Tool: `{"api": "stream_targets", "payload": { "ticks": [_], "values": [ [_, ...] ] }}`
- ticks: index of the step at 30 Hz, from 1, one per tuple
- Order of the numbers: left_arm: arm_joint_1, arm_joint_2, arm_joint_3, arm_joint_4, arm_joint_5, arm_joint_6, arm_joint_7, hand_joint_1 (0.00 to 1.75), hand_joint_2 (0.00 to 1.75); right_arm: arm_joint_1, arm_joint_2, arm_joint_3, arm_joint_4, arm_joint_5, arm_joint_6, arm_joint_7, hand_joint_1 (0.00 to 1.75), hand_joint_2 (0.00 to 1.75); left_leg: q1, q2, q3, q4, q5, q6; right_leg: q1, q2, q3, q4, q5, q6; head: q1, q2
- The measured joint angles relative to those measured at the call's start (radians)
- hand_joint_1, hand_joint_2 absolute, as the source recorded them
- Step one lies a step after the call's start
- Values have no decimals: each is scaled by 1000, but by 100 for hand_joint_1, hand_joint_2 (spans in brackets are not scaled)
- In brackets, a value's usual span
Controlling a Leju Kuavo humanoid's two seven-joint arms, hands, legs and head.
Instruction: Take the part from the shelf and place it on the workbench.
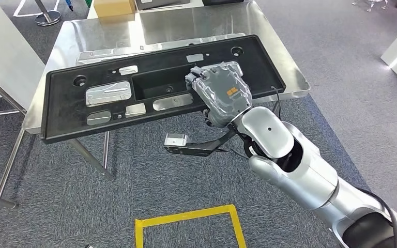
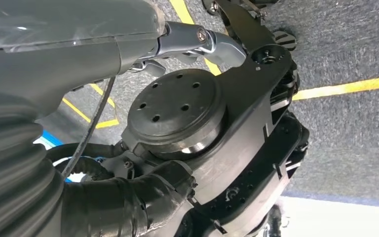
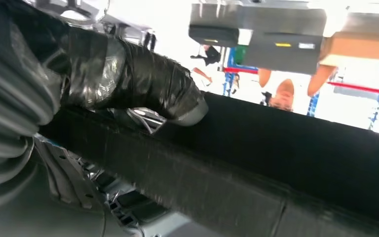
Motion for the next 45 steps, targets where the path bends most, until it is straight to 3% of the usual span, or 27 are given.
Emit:
{"api": "stream_targets", "payload": {
  "ticks": [2,4,6,7,9,11,13,16,18,20,21,22,24,26,28,31,33,36,37,38,40,41,42,45],
  "values": [
    [-3,0,5,-2,6,11,3,0,175,-1,4,0,3,1,0,0,175,175,0,29,-31,68,-32,-7,-2,-8,9,-4,-3,-12,0,0],
    [-8,-2,8,-5,12,23,7,0,175,0,6,1,8,1,1,0,175,175,0,46,-101,195,-80,-10,2,-16,16,-5,-9,-19,0,0],
    [-11,-6,9,-10,17,35,11,0,175,3,8,6,14,1,2,-1,175,175,0,48,-155,271,-86,-9,5,-23,23,-5,-17,-20,0,0],
    [-11,-8,9,-12,20,41,12,0,175,4,9,9,17,1,3,-2,175,175,0,48,-154,253,-60,-6,5,-25,28,-5,-21,-20,0,0],
    [-11,-11,9,-12,27,49,14,0,175,5,12,14,22,1,3,-5,175,175,-2,52,-105,131,19,3,6,-28,42,-6,-32,-16,0,0],
    [-12,-12,10,-13,31,53,15,0,175,4,15,18,27,1,3,-8,175,175,-10,58,-57,28,53,14,8,-30,51,-8,-41,-9,0,0],
    [-13,-12,12,-14,32,55,15,0,175,6,17,22,32,1,3,-10,175,175,-18,60,-43,-1,43,23,11,-32,55,-7,-38,3,0,0],
    [-11,-16,14,-16,33,56,14,0,175,7,17,25,37,1,3,-10,175,175,-15,55,-22,-19,36,41,11,-31,48,22,-49,16,2,0],
    [-11,-19,15,-18,33,56,13,0,175,5,17,25,40,1,2,-10,175,175,-14,51,-7,-26,33,50,10,-24,1,110,-94,18,2,0],
    [-13,-22,16,-20,33,56,13,0,175,8,18,28,44,1,2,-10,175,175,-17,47,0,-24,25,56,11,-19,-73,224,-135,22,2,0],
    [-13,-24,16,-20,33,56,13,0,175,10,18,30,47,1,2,-10,175,175,-18,46,4,-23,20,57,12,-17,-99,253,-135,23,2,0],
    [-13,-25,16,-20,33,56,13,0,175,11,18,32,49,1,2,-11,175,175,-19,43,10,-21,13,57,11,-17,-108,245,-112,23,2,0],
    [-12,-27,16,-21,33,56,13,0,175,11,17,33,51,1,2,-11,175,175,-19,39,28,-17,-2,54,12,-17,-77,133,-24,19,2,0],
    [-14,-29,17,-21,33,56,13,0,175,10,18,35,53,1,2,-12,175,175,-20,36,42,-15,-16,47,17,-15,-39,24,25,11,3,0],
    [-15,-30,18,-21,33,58,13,0,175,9,19,36,55,1,2,-12,175,175,-20,35,45,-13,-22,36,22,-14,-27,-8,24,-2,5,0],
    [-16,-33,18,-21,37,65,12,0,175,7,22,37,56,1,2,-11,175,175,-20,38,41,18,-30,21,16,-15,-2,-26,25,-20,6,0],
    [-19,-36,18,-21,44,70,7,0,175,5,25,37,56,1,2,-11,175,175,-15,44,-5,106,-56,10,12,-16,17,-32,17,-28,5,0],
    [-21,-40,18,-21,50,74,1,0,175,8,29,42,62,2,1,-13,175,175,-7,48,-115,257,-107,-5,10,-17,37,-33,-1,-28,5,0],
    [-21,-42,18,-21,51,75,0,0,175,10,30,44,65,2,1,-13,175,175,-4,48,-130,258,-101,-5,9,-17,46,-33,-9,-26,5,0],
    [-20,-44,18,-21,53,76,-1,0,175,11,30,45,69,2,1,-13,175,175,-2,49,-129,226,-74,-5,7,-17,57,-33,-17,-23,5,0],
    [-21,-47,18,-21,58,77,-5,0,175,12,33,46,76,2,1,-12,175,175,0,53,-90,95,17,-6,3,-17,81,-33,-34,-14,5,0],
    [-22,-49,18,-21,61,76,-6,0,175,11,35,47,81,3,1,-12,175,175,-3,57,-71,38,42,-5,2,-17,88,-33,-41,-8,5,0],
    [-23,-50,18,-21,63,76,-7,0,175,11,36,47,85,3,1,-12,175,175,-7,59,-58,1,57,0,2,-17,93,-36,-48,0,5,0],
    [-27,-52,19,-21,66,74,-10,0,175,14,39,49,94,4,0,-10,175,175,-13,59,-47,-20,53,21,4,-17,100,-37,-48,19,5,0]
  ]
}}
